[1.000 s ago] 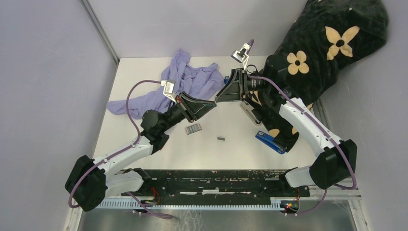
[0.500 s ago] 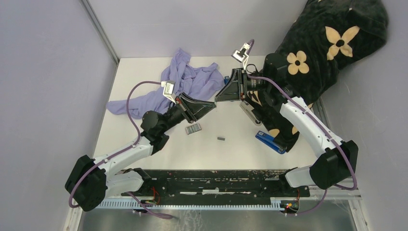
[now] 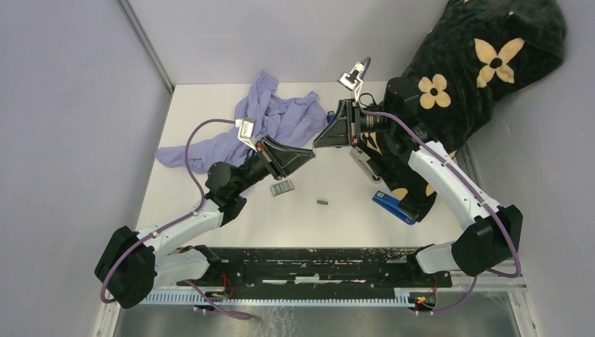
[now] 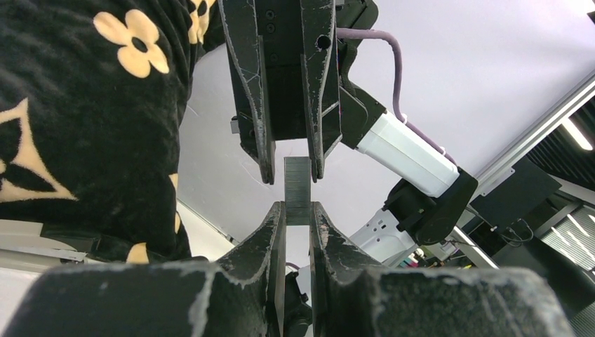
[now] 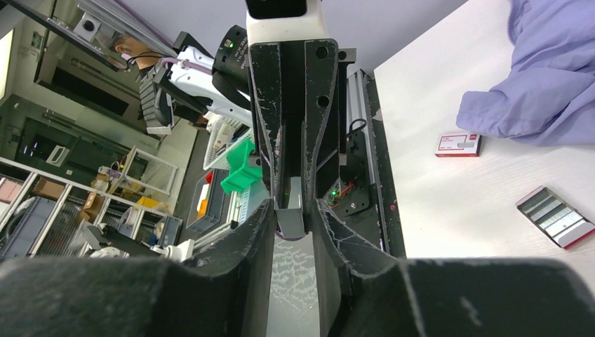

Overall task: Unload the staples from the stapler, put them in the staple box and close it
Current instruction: Place the staple in the staple box.

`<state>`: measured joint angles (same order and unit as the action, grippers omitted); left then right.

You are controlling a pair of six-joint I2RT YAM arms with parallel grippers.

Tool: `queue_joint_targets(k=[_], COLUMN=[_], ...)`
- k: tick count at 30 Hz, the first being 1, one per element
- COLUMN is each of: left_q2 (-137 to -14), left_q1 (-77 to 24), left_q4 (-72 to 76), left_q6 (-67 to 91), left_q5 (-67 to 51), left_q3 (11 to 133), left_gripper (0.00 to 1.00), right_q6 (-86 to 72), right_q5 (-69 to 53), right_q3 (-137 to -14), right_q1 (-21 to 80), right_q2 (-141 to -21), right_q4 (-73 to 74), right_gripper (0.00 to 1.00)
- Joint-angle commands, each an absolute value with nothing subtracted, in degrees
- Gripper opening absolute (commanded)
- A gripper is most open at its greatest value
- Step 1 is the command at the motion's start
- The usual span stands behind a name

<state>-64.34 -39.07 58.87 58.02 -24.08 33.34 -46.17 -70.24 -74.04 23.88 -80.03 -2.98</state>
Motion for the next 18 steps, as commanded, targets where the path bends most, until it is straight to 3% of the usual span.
queue_joint_targets(k=[1, 6, 18], left_q2=[-63.6, -63.8, -64.0], left_q1=[-38.9, -38.9, -38.9], left_q4=[62.0, 62.0, 62.0], left_q6=[59.5, 59.7, 60.2], left_q5=[-23.8, -23.8, -24.2], left_q3=[33.3, 33.1, 33.1], left_gripper=[0.11, 0.11, 0.11], right_q6=[-45.4, -44.8, -42.8], right_q5=[-70.0, -70.2, -70.1], right_q3=[-76.7, -76.8, -77.3], right_q1=[24.3, 24.4, 24.6], right_q2=[-78.1, -78.1, -78.0], right_q4=[-4.3, -4.0, -1.7], right_gripper=[0.29, 0.27, 0.31])
